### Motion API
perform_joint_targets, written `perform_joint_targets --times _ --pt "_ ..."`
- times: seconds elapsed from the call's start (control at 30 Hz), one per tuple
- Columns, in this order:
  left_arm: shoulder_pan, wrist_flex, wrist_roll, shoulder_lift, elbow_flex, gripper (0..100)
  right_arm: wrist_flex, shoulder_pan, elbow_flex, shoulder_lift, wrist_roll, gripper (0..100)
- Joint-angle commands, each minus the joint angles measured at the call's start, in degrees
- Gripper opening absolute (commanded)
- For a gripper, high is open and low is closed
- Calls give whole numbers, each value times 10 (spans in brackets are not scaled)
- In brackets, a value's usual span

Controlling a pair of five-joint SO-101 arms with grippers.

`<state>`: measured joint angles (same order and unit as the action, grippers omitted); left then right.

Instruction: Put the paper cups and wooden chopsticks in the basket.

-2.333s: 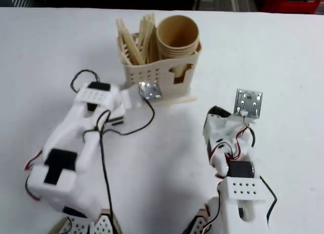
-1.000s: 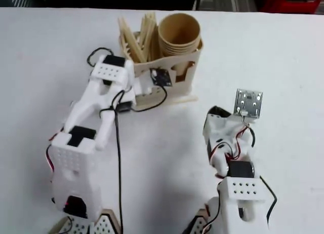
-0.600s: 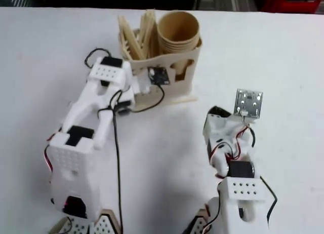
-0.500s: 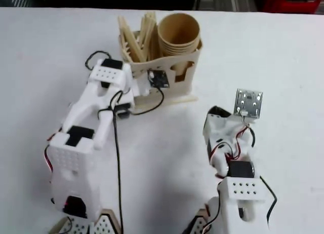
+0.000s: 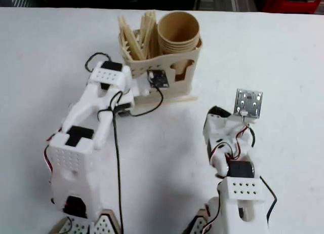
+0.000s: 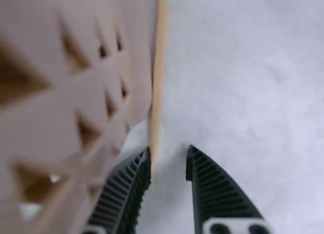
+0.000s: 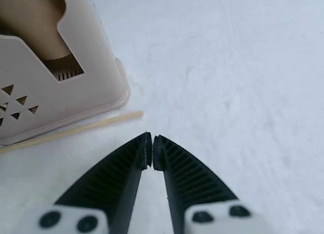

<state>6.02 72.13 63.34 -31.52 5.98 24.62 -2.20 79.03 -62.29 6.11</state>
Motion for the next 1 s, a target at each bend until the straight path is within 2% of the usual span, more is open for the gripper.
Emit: perform_joint_targets --times 0.0,0.83,0.97 --pt "-7 -11 -8 3 7 134 -11 7 -9 -13 0 21" --pt "2 -23 -4 8 7 140 -11 7 -10 -13 0 21" --pt "7 -23 -5 8 4 172 -11 7 -10 -13 -21 21"
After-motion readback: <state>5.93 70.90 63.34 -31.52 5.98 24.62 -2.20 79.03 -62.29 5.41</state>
